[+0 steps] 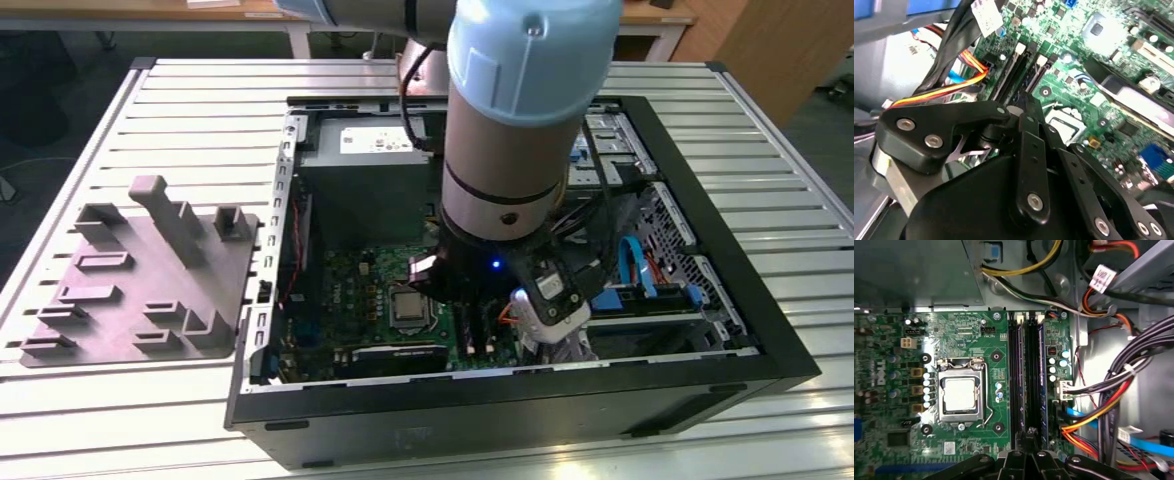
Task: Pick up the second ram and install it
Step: 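Press down the second ram until it locks into place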
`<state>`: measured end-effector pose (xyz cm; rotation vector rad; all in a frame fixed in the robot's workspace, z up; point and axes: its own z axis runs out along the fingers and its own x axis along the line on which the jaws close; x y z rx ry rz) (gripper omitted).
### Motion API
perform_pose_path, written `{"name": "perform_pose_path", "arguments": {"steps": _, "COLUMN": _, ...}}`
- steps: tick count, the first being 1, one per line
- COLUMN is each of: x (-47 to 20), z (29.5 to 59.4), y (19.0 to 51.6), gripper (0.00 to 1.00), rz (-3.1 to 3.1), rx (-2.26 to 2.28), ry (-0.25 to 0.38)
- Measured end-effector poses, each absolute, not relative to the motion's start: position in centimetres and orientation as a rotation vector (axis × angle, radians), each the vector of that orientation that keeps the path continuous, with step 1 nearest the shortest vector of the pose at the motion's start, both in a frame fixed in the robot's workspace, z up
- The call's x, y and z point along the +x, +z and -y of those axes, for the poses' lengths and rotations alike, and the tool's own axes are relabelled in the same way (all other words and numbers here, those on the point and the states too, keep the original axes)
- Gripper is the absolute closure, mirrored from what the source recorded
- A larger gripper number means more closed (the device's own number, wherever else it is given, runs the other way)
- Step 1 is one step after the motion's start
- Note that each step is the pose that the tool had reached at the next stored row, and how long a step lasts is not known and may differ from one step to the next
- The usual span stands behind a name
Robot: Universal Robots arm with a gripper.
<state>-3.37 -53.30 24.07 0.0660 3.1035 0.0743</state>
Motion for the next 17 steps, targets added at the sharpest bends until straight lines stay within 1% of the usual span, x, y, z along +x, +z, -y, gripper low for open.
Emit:
{"name": "perform_pose_path", "arguments": {"steps": 5, "x": -3.4, "z": 53.3, "y": 25.5, "gripper": 0.90, "rz": -3.104, "rx": 0.066, "ry": 0.068}}
{"name": "perform_pose_path", "arguments": {"steps": 9, "x": -3.4, "z": 53.0, "y": 25.6, "gripper": 0.90, "rz": -3.103, "rx": 0.066, "ry": 0.067}}
{"name": "perform_pose_path", "arguments": {"steps": 17, "x": -3.4, "z": 50.5, "y": 25.6, "gripper": 0.90, "rz": -3.103, "rx": 0.066, "ry": 0.066}}
